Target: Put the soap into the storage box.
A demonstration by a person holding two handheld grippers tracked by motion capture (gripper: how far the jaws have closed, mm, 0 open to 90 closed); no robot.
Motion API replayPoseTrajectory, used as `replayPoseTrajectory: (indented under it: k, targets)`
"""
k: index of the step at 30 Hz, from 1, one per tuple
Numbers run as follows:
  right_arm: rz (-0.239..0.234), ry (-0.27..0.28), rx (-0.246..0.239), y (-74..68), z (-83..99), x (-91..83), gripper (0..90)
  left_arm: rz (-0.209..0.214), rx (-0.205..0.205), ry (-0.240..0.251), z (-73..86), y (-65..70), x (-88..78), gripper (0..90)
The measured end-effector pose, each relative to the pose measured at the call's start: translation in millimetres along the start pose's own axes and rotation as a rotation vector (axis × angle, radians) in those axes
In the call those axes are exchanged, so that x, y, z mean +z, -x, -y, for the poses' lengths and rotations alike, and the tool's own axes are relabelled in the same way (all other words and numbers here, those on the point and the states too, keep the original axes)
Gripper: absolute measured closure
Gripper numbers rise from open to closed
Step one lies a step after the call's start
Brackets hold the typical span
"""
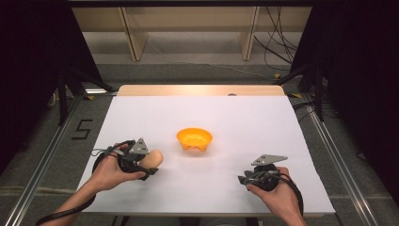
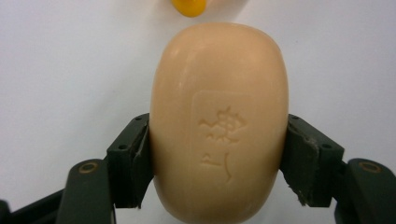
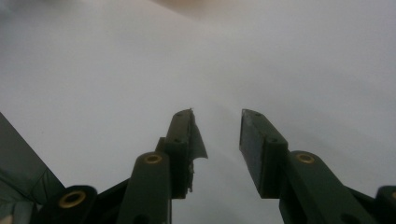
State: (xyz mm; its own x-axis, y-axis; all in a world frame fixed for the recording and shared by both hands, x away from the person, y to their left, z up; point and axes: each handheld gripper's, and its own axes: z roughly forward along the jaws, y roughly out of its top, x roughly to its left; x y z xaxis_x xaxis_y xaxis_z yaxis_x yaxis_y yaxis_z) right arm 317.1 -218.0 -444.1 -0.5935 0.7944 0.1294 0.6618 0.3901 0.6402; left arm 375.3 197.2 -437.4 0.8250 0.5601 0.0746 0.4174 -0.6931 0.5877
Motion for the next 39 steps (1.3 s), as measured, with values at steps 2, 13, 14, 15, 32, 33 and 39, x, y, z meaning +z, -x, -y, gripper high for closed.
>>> replayPoseTrajectory:
  k: [2,13,14,15,32,33,39]
  targets:
    - [0.005,0.005,-0.011,0.8,0.4,0.2,65.2,-0.01,0.003,0.002,-1.3,-0.9,0.3,32.2]
    - [0.009,0.002,0.011,0.8,0.6,-4.6,65.2,-0.015,-0.016,0.023,-9.9,-1.8,2.7,32.2]
    - [0.009,0.006,0.015,0.6,0.6,-5.0,65.3,-0.015,-0.016,0.023,-9.9,-1.8,2.7,32.2]
    - [0.012,0.014,0.017,0.6,0.8,-5.3,65.3,-0.018,-0.013,0.035,-12.2,-2.1,3.1,32.2]
    - [0.029,0.044,0.025,4.4,3.8,-8.4,65.2,-0.039,0.045,0.087,-43.2,-14.7,5.5,32.2]
    - [0.031,0.036,0.035,3.8,3.5,-9.4,65.1,-0.023,0.064,0.069,-45.1,-15.8,4.3,32.2]
    - [0.032,0.044,0.045,4.5,4.7,-10.7,65.1,-0.026,0.092,0.102,-50.6,-16.7,9.1,32.2]
